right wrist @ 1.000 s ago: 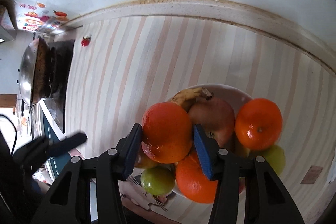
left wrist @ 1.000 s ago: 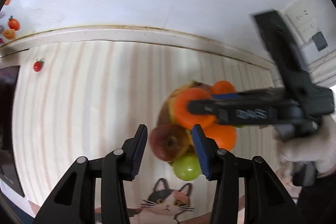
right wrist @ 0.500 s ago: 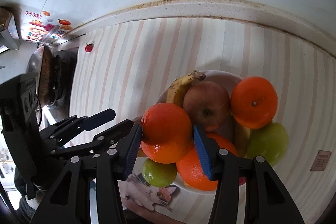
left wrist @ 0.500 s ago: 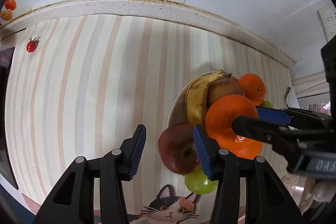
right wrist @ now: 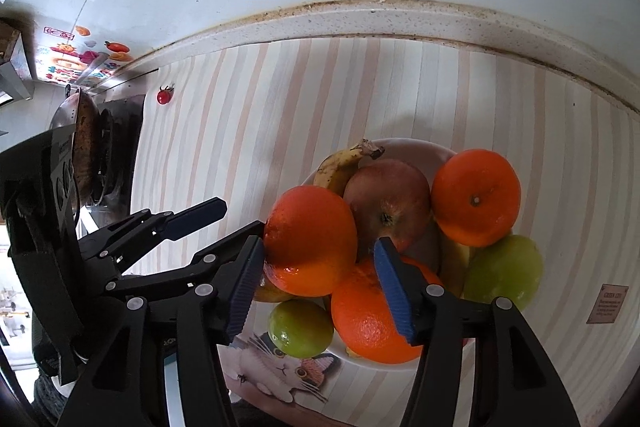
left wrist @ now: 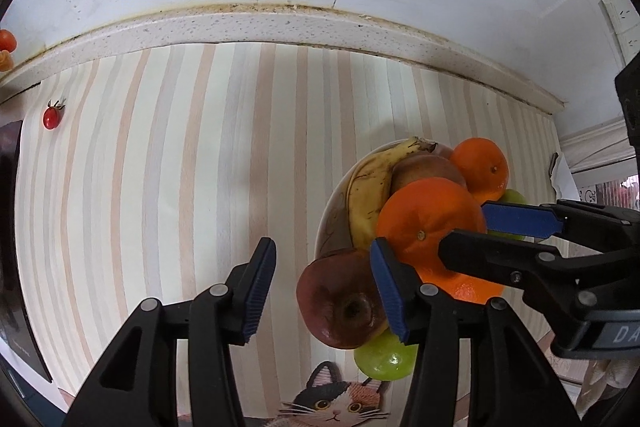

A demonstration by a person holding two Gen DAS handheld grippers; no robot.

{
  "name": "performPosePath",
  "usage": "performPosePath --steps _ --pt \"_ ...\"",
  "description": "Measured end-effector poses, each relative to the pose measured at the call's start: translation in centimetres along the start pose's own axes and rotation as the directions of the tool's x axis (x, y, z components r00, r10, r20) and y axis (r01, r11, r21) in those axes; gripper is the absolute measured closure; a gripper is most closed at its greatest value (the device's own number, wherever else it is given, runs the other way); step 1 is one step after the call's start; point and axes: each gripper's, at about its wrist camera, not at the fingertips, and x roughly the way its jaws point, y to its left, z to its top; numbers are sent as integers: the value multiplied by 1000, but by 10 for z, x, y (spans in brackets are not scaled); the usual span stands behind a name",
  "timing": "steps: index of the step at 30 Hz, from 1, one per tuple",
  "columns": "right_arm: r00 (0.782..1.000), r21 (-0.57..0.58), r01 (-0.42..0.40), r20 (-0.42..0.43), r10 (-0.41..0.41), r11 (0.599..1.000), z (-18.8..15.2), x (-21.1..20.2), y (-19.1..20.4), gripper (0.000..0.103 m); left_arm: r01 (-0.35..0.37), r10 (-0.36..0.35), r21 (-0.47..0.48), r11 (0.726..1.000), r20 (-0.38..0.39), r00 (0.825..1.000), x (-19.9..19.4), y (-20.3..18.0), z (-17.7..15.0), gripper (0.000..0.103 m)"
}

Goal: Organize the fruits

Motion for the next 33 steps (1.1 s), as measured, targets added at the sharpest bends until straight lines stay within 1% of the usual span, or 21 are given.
performPosePath --steps 3,5,6,7,9,13,17,21,23,25,28,32,33 --pt "998 52 -52 -39 54 997 3 11 -5 42 -6 6 2 1000 -1 1000 0 0 1 56" --pt "995 89 -89 -32 92 992 4 16 -10 43 -14 14 -4 1000 -1 1000 1 1 2 56" --pt "993 106 -113 -24 116 988 4 17 -11 47 -5 5 -9 1000 -4 1000 1 2 3 56" --pt "993 116 -117 -16 120 986 4 17 -12 47 2 -3 -16 1000 -7 1000 2 3 3 56" --pt "994 108 -105 3 105 989 1 14 -9 48 -6 6 -12 1000 -5 1000 1 3 3 56" --pt "993 108 -104 63 97 989 -8 2 -8 48 6 -6 -4 1000 9 1000 -6 2 1 56" --pt "984 127 -166 90 155 978 -19 -11 -12 48 2 -2 8 1000 34 999 -16 0 1 55" --pt "980 127 -192 72 184 973 -30 -13 -12 48 -24 23 20 1000 41 999 -17 -1 2 55" --pt "984 122 -177 58 171 977 -36 -9 -14 48 -31 31 13 999 33 999 -14 -1 4 55" --pt "989 104 -145 54 140 984 -38 -5 -13 48 -30 30 8 1000 22 999 -11 0 5 55" --pt "988 109 -149 54 144 983 -39 -4 -14 47 -37 37 16 999 12 999 -6 -3 5 55" --pt "992 102 -119 53 114 988 -37 -8 -11 46 -46 46 27 999 9 999 -2 -7 3 55" --pt "992 107 -118 54 113 987 -36 -9 -12 44 -44 44 26 999 7 999 -2 -7 3 55"
